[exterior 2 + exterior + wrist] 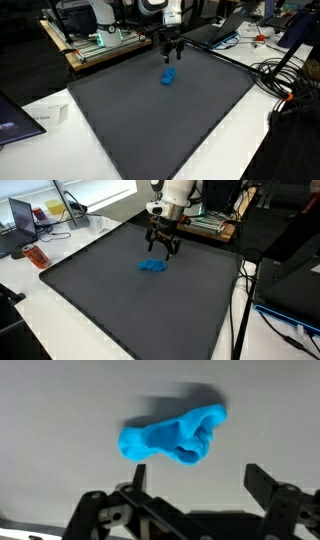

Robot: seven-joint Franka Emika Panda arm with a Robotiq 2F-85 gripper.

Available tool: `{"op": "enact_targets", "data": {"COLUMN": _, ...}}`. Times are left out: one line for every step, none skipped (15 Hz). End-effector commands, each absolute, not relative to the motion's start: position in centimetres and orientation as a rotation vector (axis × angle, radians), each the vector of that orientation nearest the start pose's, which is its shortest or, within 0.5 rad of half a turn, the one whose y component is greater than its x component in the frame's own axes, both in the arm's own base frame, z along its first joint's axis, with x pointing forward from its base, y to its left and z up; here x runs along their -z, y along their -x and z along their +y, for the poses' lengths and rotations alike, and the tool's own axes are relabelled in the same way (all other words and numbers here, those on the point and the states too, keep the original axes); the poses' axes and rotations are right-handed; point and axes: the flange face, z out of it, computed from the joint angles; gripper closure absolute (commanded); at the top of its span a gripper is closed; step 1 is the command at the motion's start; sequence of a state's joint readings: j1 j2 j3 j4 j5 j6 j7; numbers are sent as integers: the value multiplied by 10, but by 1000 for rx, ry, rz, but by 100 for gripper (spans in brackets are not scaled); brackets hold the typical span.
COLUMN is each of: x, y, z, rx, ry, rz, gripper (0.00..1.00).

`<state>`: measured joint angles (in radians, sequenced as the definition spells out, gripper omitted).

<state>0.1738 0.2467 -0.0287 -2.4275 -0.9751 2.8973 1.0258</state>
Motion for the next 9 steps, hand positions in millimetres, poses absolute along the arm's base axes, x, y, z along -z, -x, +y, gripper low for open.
{"op": "enact_targets", "data": {"x": -219, "y": -489, "z": 122, "rx": 489, "ry": 3236, "rz": -144, "gripper": 0}}
{"op": "enact_targets", "data": {"x": -221, "y": -492, "z": 122, "rx": 473, "ry": 3232, "rz": -156, "gripper": 0}}
{"op": "enact_targets", "data": {"x": -224, "y": -495, "z": 123, "rx": 457, "ry": 3227, "rz": -173, "gripper": 0}}
{"op": "enact_targets", "data": {"x": -227, "y": -498, "z": 124, "rx": 439, "ry": 3224, "rz": -186, "gripper": 0}}
{"op": "enact_targets", "data": {"x": -231, "y": -502, "z": 125, "rx": 429, "ry": 3219, "rz": -201, "gripper": 0}}
{"op": "enact_targets", "data": {"x": -234, "y": -506, "z": 125, "rx": 411, "ry": 3218, "rz": -216, "gripper": 0}}
{"op": "enact_targets", "data": {"x": -237, "y": -510, "z": 125, "rx": 393, "ry": 3219, "rz": -230, "gripper": 0}}
{"op": "enact_targets", "data": {"x": -240, "y": -515, "z": 124, "rx": 379, "ry": 3218, "rz": -245, "gripper": 0}}
{"op": "enact_targets", "data": {"x": -242, "y": -519, "z": 123, "rx": 362, "ry": 3220, "rz": -257, "gripper": 0}}
